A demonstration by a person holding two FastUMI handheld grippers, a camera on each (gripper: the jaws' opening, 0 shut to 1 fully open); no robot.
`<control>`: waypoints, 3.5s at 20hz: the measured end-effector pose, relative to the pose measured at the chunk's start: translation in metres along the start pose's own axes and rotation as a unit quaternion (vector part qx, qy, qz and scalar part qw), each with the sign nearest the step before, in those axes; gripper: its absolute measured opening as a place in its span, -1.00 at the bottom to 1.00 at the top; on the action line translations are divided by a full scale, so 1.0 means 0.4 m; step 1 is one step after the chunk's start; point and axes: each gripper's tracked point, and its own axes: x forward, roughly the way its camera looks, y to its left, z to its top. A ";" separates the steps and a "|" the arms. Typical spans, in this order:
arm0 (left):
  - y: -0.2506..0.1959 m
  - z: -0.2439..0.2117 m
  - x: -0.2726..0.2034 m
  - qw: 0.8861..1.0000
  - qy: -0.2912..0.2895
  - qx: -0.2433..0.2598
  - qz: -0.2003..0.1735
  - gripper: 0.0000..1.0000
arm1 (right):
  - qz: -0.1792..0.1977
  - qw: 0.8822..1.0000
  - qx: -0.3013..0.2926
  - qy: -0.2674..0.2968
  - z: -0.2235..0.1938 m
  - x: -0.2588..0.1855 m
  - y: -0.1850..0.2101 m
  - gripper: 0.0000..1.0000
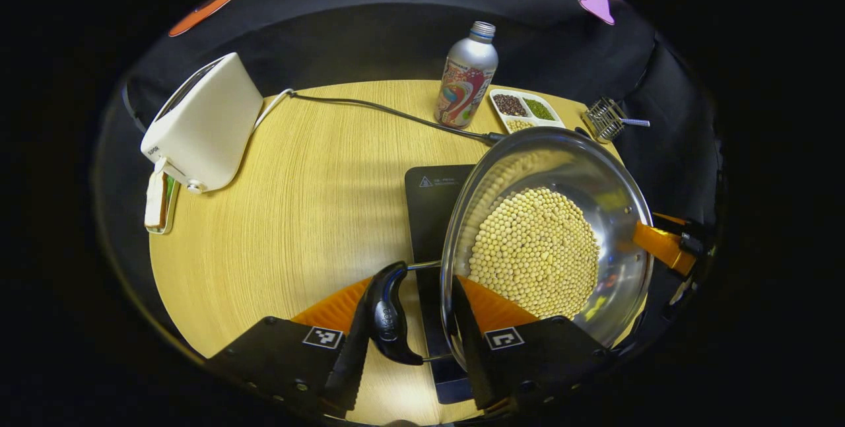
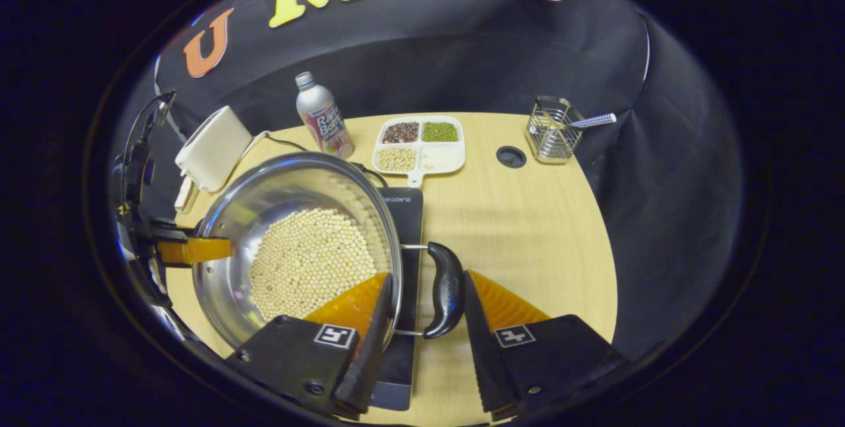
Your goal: First push the handle of the pot to place it horizontally, then grasp the pot with both hands and set it on the induction cooktop.
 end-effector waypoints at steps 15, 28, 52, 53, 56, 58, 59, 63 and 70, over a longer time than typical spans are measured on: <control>-0.023 0.055 -0.141 0.984 -0.174 0.024 0.041 0.92 | 0.016 0.993 -0.037 -0.115 0.005 -0.151 0.097 0.65; 0.014 0.116 -0.501 0.929 -0.360 0.025 0.077 0.94 | 0.010 0.963 -0.082 -0.257 0.125 -0.465 0.245 0.65; -0.149 -0.212 -1.161 0.832 -0.549 -0.003 0.077 0.90 | 0.026 0.894 -0.053 -0.444 -0.121 -1.173 0.123 1.00; -0.187 -0.234 -1.155 0.837 -0.544 -0.010 0.065 0.90 | 0.028 0.894 -0.055 -0.444 -0.146 -1.184 0.104 1.00; -0.254 -0.305 -1.176 0.839 -0.540 -0.015 0.068 0.90 | 0.025 0.893 -0.056 -0.446 -0.203 -1.216 0.035 1.00; -0.283 -0.339 -1.188 0.837 -0.541 -0.011 0.080 0.90 | 0.016 0.888 -0.055 -0.456 -0.229 -1.236 -0.012 1.00; -0.293 -0.353 -1.192 0.837 -0.541 -0.009 0.085 0.90 | 0.012 0.887 -0.054 -0.459 -0.239 -1.245 -0.031 1.00; -0.311 -0.403 -1.212 0.835 -0.540 -0.007 0.104 0.90 | 0.017 0.886 -0.046 -0.460 -0.282 -1.248 -0.063 1.00; -0.296 -0.470 -1.221 0.834 -0.534 -0.009 0.137 0.90 | 0.029 0.887 -0.041 -0.459 -0.312 -1.242 -0.070 1.00</control>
